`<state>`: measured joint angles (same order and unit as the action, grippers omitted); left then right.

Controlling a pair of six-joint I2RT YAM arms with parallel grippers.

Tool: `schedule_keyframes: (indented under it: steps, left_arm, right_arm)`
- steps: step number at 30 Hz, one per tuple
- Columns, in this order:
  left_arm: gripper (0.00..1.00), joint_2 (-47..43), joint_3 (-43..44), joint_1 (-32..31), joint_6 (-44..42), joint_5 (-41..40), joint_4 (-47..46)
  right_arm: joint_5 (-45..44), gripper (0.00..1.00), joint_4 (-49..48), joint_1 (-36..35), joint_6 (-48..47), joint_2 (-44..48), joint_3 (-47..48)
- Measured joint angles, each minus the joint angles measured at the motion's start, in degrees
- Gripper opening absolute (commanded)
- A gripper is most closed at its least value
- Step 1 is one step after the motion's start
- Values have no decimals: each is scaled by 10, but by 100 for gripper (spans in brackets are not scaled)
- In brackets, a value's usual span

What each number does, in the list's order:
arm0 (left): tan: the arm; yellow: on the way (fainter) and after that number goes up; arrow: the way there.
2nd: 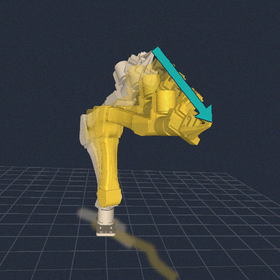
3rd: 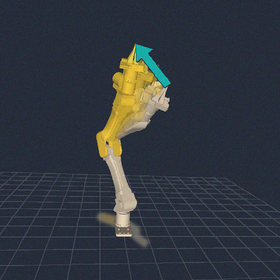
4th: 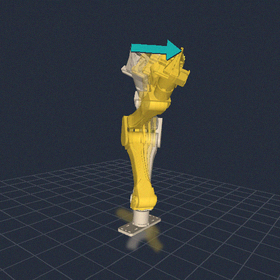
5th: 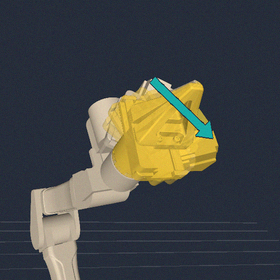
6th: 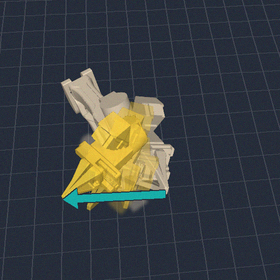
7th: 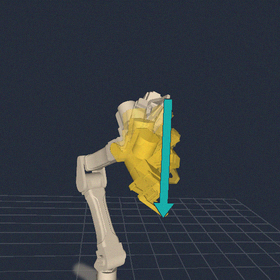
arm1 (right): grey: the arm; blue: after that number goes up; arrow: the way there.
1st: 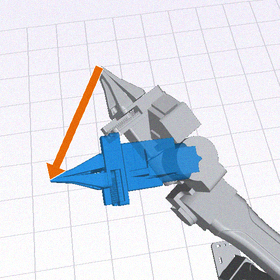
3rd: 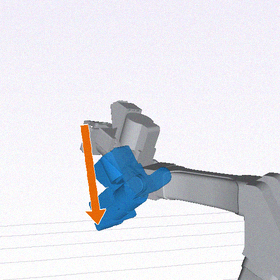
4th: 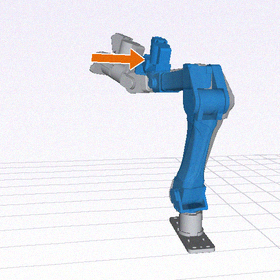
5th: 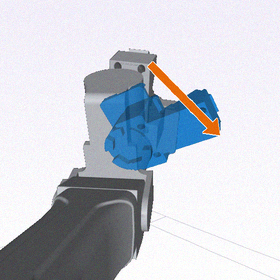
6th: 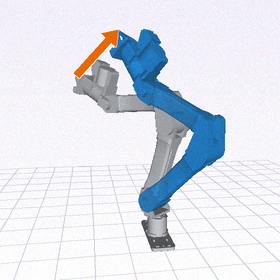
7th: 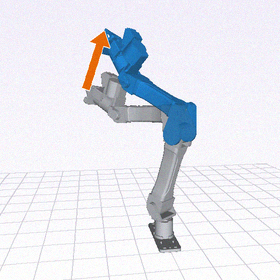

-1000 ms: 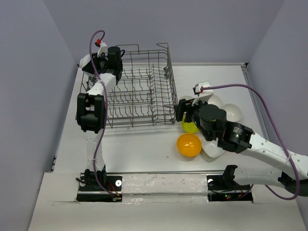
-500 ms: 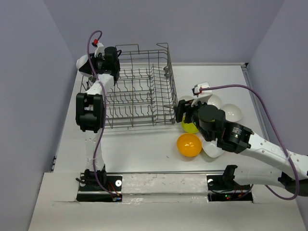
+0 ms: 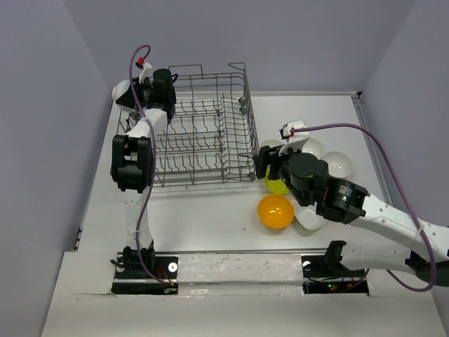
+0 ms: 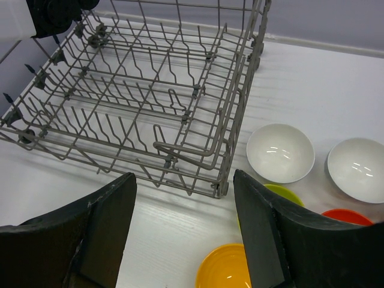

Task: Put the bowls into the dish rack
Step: Insert the bowl into the dish rack.

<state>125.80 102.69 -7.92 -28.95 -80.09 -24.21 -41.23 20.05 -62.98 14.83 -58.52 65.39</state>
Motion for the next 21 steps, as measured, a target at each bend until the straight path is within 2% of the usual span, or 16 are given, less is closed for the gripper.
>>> schedule_keyframes:
  steps: [13, 21]
  left_arm:
    - [0, 2, -29, -9, -18, -9, -45]
    - [0, 20, -35, -15, -70, -17, -107]
  right_arm:
    - [8, 71, 0, 0, 0, 0, 0]
    - [12, 72, 0, 0, 0, 0, 0]
